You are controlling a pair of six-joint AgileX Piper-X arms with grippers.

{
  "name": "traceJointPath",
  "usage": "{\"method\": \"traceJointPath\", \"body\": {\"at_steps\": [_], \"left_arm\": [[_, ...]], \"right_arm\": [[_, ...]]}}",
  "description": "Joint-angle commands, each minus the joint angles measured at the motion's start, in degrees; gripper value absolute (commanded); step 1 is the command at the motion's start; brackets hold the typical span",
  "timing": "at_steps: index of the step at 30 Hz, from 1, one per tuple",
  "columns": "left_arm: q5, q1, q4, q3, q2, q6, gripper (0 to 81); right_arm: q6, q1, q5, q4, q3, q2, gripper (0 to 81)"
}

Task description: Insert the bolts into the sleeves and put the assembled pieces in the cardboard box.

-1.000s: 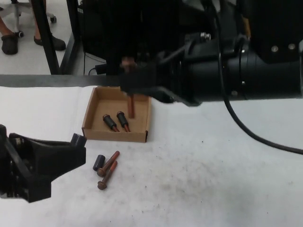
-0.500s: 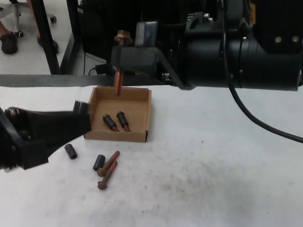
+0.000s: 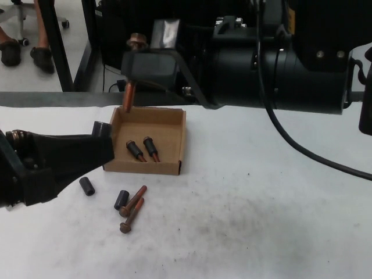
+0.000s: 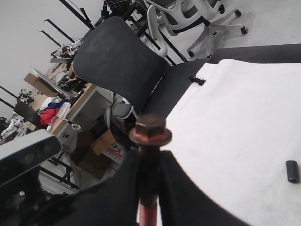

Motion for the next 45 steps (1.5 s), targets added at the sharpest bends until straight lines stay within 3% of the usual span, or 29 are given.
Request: {"method": "traceJointPath", "body": {"at_steps": [1, 16, 27, 45], "left_arm": [[1.13, 0.16, -1.33, -0.22, -0.32, -0.29, 0.8], [1.12, -0.24, -1.52, -0.15, -0.32, -1.06, 0.8], [-1.68, -5.60, -1.96, -0.15, -0.32, -1.49, 0.8], [-5.37, -5.48, -0.54, -0.15, -0.32, -0.84, 0.8]], "right_arm": [[0.58, 1.23, -0.67, -2.68, -0.17, -0.02, 0.2], [1.23, 1.94, -1.47, -2.65, -0.17, -0.02, 0.2], [0.97, 2.40, -1.47, -2.48, -0.17, 0.11, 0.2], [-1.30, 0.22, -1.04, 0.24, -0.17, 0.11, 0.2]]}}
